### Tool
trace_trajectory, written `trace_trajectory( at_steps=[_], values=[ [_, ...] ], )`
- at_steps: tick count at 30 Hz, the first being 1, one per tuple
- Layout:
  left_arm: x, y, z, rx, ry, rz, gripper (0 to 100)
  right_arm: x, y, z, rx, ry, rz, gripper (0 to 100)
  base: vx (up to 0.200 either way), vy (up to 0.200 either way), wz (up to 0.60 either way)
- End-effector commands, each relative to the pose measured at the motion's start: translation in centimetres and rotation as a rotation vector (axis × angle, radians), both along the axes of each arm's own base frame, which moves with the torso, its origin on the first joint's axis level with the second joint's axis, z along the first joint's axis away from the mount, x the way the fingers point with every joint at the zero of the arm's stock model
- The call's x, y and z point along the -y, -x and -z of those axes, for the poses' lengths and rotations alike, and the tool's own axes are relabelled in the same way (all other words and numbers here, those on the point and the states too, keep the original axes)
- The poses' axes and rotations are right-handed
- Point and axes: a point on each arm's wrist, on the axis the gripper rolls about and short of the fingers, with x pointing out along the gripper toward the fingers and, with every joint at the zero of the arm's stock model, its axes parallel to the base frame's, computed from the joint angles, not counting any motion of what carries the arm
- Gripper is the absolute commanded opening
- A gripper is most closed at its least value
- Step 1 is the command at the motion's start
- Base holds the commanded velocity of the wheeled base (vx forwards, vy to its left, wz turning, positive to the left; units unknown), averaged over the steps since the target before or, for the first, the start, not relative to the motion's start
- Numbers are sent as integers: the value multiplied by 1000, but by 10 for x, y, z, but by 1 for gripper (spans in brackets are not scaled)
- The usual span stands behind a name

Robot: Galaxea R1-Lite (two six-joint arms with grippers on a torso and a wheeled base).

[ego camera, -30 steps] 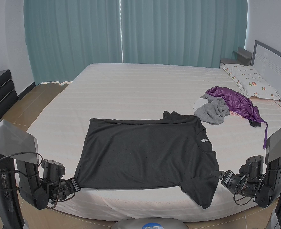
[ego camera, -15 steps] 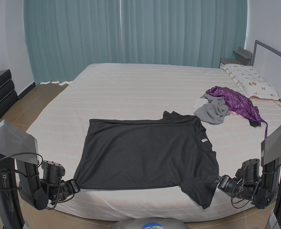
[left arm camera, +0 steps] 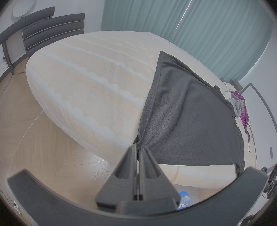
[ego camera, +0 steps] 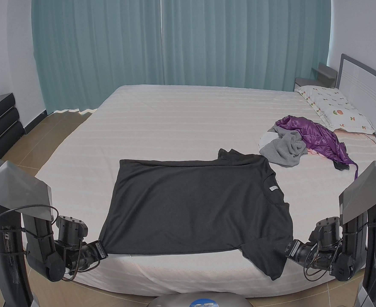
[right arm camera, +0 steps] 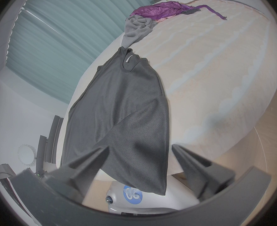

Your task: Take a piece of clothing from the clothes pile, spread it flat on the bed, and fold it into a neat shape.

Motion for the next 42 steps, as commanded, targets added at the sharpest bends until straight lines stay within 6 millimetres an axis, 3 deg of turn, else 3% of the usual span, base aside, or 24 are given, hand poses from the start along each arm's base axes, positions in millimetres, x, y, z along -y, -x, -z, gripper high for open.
trace_trajectory(
  at_steps=[1, 6, 12, 20, 21, 32, 33, 42],
  values=[
    [0, 0, 1, -4, 0, -2, 0, 0, 0, 3, -4, 2, -2, 0, 0, 0, 0],
    [0, 1, 1, -5, -1, 0, 0, 4, 11, 0, -28, 38, -29, 0, 0, 0, 0],
    [0, 2, 0, -7, -2, 1, 0, 8, 10, -8, 0, 32, -14, 0, 0, 0, 0],
    [0, 2, 1, -8, -2, 1, 0, 4, 13, 1, -41, 51, -41, 0, 0, 0, 0],
    [0, 2, 1, -8, -2, 1, 0, 4, 13, 1, -41, 51, -41, 100, 0, 0, 0],
    [0, 0, 1, -5, 0, 1, 0, -5, -5, 13, 1, 48, -70, 100, 0, 0, 0],
    [0, 0, 1, -4, 0, 2, 0, -5, -7, 14, 8, 45, -67, 0, 0, 0, 0],
    [0, 2, 2, -12, -1, 2, 0, -1, -1, 11, -10, 47, -56, 0, 0, 0, 0]
  ],
)
